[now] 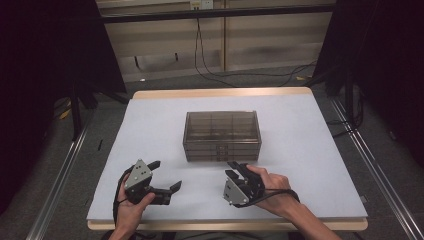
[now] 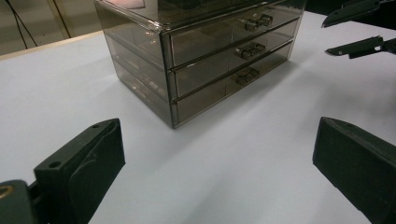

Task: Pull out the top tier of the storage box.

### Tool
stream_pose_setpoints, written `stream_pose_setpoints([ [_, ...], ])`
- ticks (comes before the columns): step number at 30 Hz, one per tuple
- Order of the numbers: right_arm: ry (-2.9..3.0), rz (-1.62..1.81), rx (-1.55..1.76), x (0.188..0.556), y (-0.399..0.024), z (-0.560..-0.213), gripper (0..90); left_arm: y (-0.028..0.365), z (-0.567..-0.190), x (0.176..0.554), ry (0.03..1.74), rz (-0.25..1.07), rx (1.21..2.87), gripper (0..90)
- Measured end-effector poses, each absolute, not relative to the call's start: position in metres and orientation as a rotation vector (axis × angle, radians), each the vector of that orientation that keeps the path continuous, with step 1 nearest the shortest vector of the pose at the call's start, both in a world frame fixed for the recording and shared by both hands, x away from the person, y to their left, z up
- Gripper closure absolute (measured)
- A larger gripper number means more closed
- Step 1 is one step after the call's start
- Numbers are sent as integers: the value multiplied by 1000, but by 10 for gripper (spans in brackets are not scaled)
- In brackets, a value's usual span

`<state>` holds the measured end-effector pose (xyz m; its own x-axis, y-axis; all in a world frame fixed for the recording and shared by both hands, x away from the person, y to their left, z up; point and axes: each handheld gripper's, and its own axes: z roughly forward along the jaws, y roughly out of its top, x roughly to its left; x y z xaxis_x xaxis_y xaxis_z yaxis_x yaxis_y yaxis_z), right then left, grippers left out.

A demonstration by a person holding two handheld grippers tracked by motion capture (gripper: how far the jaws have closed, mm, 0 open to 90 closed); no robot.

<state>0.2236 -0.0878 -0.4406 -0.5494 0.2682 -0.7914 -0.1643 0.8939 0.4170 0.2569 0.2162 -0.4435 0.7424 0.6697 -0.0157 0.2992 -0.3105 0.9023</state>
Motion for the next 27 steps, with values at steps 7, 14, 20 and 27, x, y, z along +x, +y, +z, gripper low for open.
stream_pose_setpoints([
  [7,2034,429,-19,223,-82,-451,714,217,-444,258,755,455,1920,23],
  [14,1979,355,-15,230,-79,-459,732,216,-445,259,756,459,1915,22],
  [20,1936,300,5,241,-75,-461,749,216,-445,259,755,455,1915,22],
  [27,1887,248,-12,248,-66,-462,783,217,-445,258,751,456,1917,22],
])
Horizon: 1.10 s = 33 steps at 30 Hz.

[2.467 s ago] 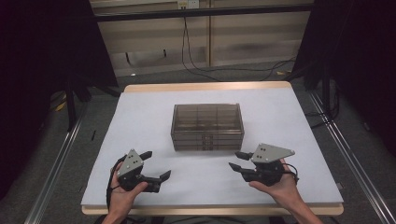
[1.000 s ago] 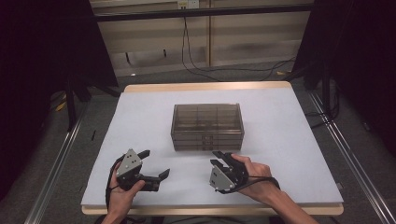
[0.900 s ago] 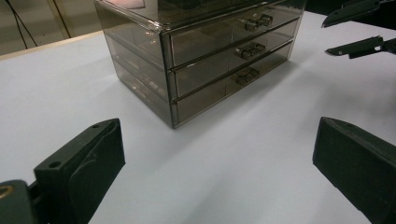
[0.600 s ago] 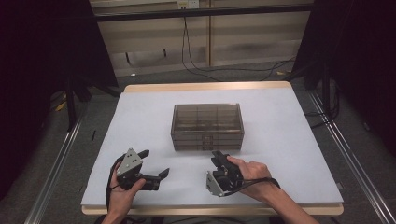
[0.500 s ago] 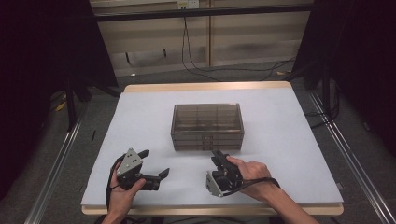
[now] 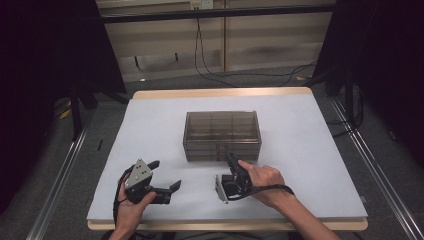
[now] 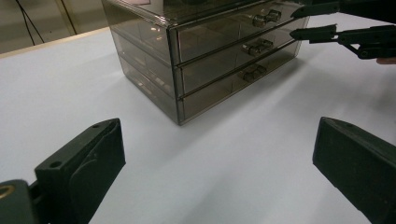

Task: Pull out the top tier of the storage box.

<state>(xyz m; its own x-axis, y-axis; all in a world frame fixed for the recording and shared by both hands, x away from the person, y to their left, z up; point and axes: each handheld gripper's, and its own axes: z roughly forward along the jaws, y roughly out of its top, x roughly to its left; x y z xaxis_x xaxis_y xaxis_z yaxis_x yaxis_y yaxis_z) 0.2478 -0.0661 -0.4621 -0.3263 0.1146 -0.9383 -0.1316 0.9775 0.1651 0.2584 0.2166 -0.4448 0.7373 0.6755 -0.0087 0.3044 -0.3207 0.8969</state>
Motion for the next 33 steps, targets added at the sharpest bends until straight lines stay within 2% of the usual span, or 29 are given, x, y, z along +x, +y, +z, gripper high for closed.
stream_pose_setpoints([
  [33,1816,172,11,263,-59,-470,797,227,-445,246,795,492,1911,24],
])
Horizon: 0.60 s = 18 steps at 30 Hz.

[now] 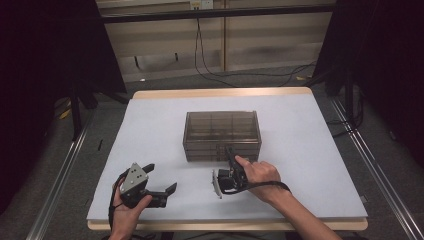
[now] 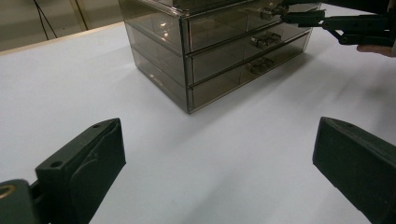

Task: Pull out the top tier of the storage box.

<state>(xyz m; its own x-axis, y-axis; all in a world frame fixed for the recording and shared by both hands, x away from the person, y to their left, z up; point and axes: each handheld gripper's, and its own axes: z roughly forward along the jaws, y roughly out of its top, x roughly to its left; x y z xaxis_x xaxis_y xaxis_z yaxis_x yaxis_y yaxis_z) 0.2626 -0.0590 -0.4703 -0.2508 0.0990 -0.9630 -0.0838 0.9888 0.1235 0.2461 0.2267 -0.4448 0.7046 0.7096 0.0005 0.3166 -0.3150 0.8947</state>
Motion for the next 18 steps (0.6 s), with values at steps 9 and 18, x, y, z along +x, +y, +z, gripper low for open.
stream_pose_setpoints([
  [9,1792,159,-3,264,-55,-472,813,230,-445,244,798,497,1910,24],
  [18,1800,156,9,260,-55,-472,814,230,-445,243,800,503,1912,25],
])
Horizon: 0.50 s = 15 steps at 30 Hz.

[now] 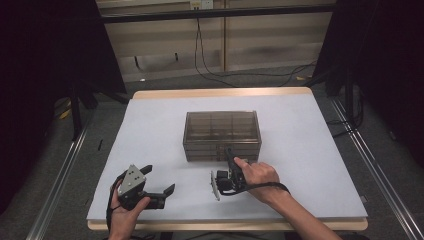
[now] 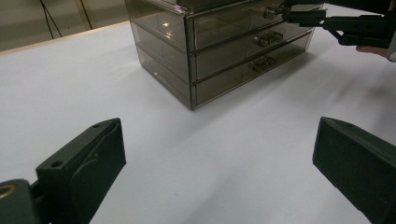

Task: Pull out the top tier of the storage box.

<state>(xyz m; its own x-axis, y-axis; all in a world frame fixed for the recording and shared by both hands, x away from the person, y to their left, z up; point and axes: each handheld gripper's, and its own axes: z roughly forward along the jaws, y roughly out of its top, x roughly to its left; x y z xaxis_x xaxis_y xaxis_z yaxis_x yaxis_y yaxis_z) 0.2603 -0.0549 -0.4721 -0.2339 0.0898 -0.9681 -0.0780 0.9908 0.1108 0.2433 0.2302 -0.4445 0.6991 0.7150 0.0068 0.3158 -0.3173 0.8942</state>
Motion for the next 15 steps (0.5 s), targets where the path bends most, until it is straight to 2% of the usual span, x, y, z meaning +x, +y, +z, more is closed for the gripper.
stream_pose_setpoints([
  [15,1810,167,26,254,-54,-471,814,231,-445,244,808,503,1909,25],
])
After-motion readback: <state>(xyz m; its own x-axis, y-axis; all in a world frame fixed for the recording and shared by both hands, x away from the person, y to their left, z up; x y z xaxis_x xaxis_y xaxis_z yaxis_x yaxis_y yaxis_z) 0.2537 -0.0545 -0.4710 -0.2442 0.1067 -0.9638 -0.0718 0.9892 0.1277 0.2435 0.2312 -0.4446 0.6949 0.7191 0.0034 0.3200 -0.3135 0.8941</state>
